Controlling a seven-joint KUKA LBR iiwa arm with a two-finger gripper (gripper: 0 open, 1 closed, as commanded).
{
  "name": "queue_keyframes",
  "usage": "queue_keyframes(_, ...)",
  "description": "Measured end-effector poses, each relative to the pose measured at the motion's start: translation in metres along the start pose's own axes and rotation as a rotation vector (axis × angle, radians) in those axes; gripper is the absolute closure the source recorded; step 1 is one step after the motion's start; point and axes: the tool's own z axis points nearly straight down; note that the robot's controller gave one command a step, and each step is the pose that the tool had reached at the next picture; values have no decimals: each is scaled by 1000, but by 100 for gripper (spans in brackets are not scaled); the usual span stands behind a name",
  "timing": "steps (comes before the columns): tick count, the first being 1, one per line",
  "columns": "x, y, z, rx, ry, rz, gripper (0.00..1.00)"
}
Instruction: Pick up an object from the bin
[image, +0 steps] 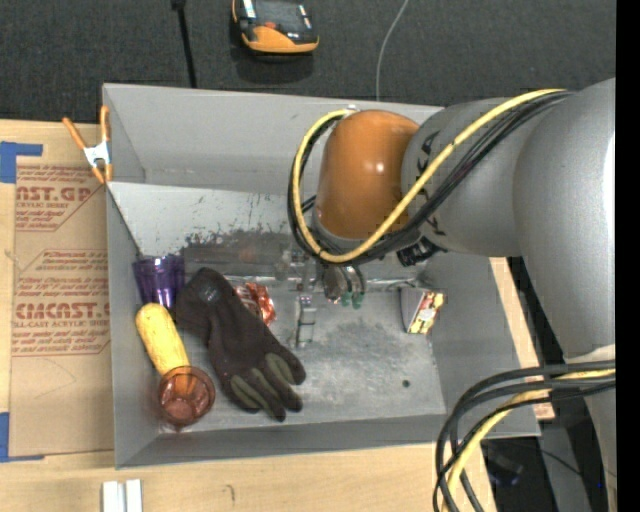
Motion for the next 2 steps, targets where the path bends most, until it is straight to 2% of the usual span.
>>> queue_keyframes(1, -2, 0, -5, 0, -7, 1, 0)
queue_keyframes(2, -7, 18, 49, 0, -14, -23, 0)
